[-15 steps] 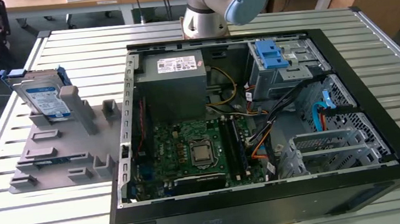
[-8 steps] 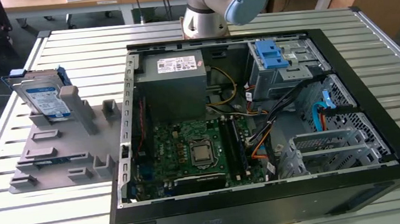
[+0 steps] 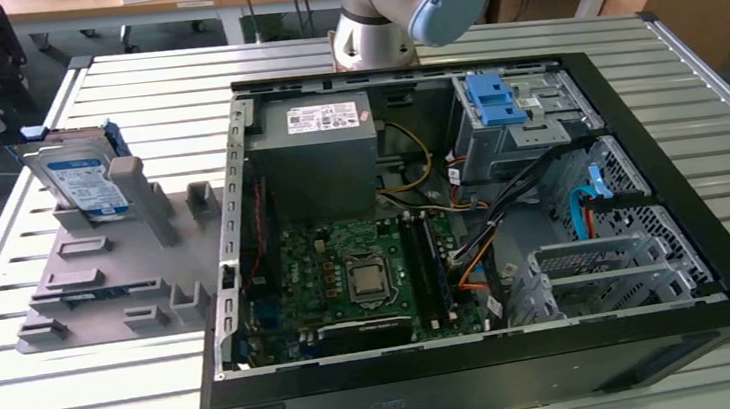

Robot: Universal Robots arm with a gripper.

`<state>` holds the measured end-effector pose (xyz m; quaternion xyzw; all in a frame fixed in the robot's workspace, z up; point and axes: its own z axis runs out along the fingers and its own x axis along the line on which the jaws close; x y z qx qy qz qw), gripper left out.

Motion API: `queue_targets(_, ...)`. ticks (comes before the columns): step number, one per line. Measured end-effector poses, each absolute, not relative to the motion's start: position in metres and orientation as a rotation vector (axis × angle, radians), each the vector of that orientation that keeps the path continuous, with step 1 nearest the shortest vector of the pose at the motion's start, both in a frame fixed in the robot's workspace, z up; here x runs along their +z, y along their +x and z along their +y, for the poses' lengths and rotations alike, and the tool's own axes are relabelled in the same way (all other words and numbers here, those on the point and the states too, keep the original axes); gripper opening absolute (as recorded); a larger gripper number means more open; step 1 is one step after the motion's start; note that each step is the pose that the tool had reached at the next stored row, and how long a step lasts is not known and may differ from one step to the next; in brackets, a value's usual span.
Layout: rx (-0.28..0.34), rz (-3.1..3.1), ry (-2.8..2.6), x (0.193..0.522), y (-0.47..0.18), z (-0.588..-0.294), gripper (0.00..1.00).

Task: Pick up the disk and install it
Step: 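Pick up the disk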

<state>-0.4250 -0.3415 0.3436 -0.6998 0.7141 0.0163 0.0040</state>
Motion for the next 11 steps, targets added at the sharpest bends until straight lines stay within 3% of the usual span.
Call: queue_targets(11,0.041,2.239,-2.197,0.3391,-0.4262,-0.3396,0.55)
